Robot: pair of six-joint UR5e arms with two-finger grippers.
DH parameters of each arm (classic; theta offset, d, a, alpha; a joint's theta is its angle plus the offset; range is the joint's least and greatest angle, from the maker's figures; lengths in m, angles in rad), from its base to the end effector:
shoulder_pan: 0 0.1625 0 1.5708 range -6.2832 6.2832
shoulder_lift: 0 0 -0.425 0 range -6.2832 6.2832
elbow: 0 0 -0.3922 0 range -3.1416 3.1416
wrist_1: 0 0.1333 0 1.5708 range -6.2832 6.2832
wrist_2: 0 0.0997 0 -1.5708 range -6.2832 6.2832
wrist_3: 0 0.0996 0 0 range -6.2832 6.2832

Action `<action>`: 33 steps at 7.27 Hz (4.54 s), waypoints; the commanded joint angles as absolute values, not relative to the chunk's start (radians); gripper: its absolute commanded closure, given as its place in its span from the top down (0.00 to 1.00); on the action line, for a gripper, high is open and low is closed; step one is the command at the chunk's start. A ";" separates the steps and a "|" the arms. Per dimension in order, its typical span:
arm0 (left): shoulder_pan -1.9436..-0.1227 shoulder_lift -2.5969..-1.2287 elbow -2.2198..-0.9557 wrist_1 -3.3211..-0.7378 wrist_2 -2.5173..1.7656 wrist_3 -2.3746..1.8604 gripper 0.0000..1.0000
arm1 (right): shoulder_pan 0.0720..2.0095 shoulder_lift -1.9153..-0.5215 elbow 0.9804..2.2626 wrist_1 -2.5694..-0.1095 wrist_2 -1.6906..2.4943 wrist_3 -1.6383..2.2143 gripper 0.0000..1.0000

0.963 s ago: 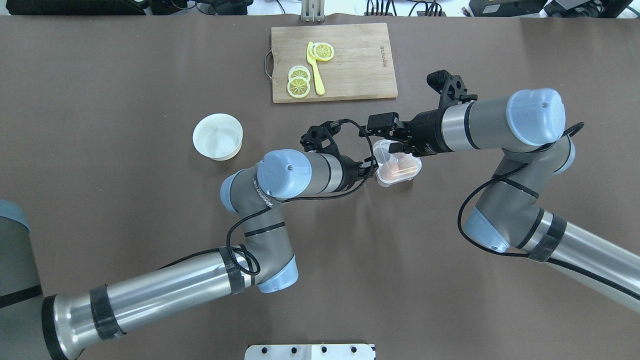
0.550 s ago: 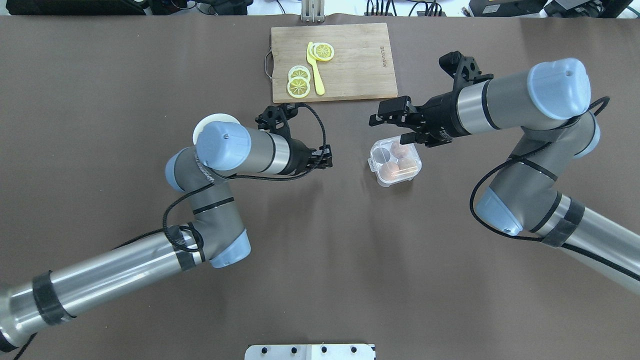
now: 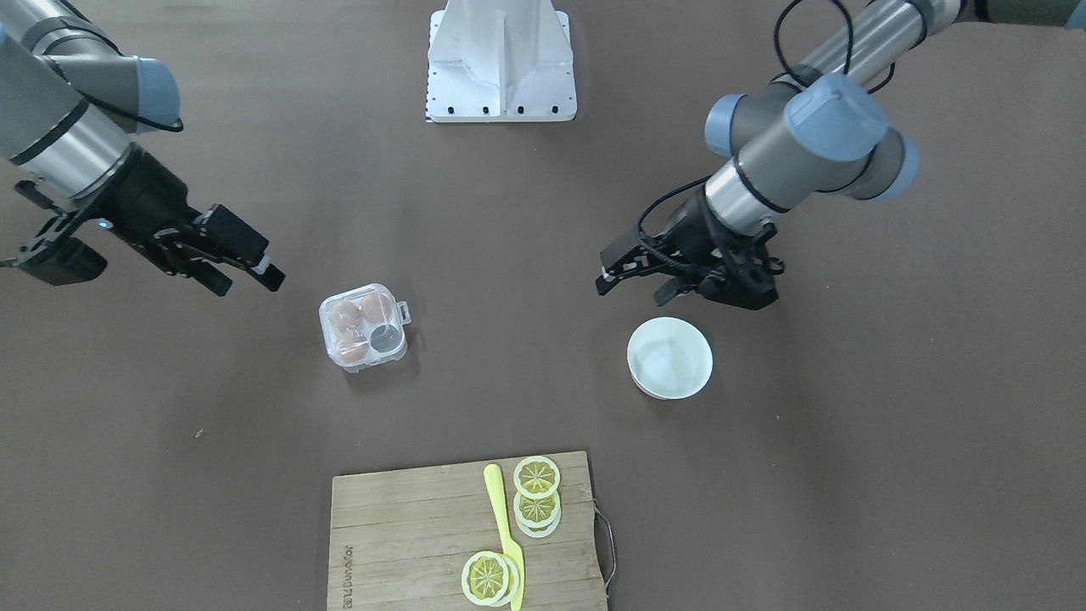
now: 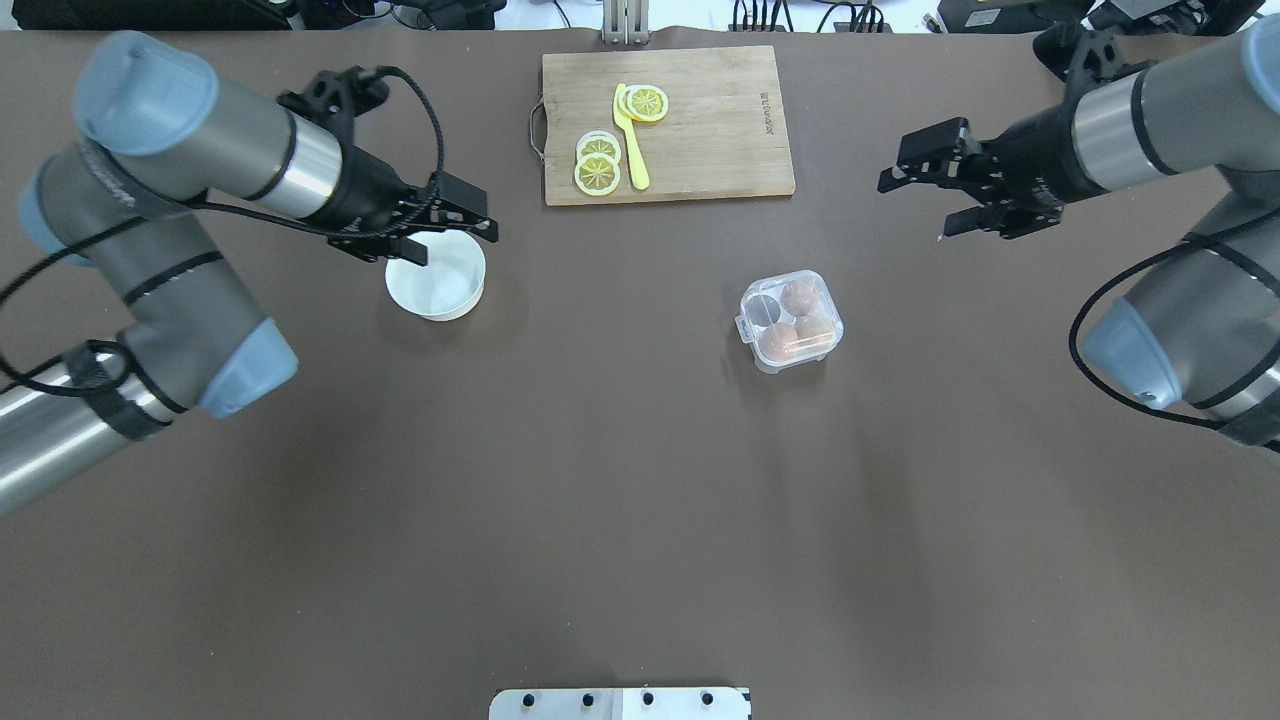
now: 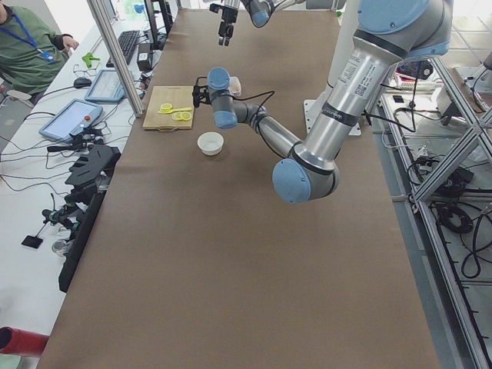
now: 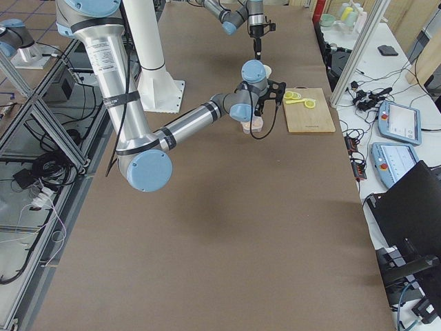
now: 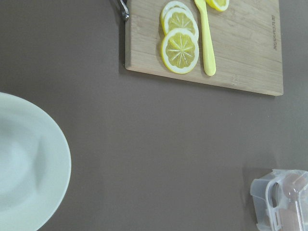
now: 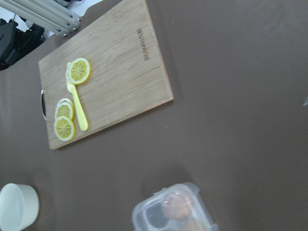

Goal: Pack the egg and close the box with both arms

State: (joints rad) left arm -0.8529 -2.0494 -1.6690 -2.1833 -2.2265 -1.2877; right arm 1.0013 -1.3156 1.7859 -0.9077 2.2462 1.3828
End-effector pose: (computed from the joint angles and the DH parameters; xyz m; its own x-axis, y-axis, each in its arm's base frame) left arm 0.3630 -0.5259 0.2627 0.2979 -0.0046 -0.9546 0.1474 0.9882 0.0413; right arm -0.2473 -0.5180 0.3386 0.2902 0.1827 0.9394 -0.3030 0.9486 -0.0909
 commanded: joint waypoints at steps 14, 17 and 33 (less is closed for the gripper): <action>-1.526 -1.556 -1.712 -1.434 -2.231 0.250 0.98 | 1.643 -1.827 1.756 -1.625 2.250 -0.293 1.00; -1.534 -1.514 -1.779 -1.433 -2.275 0.247 0.98 | 1.646 -1.825 1.805 -1.632 2.243 -0.290 1.00; -1.526 -1.467 -1.810 -1.483 -2.287 0.259 0.98 | 1.646 -1.865 1.842 -1.637 2.264 -0.276 1.00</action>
State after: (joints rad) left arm -1.5263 -1.4671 -1.8113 -1.4692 -2.2871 0.2592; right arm 1.6466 -1.8640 1.8448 -1.6326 2.2561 -0.2858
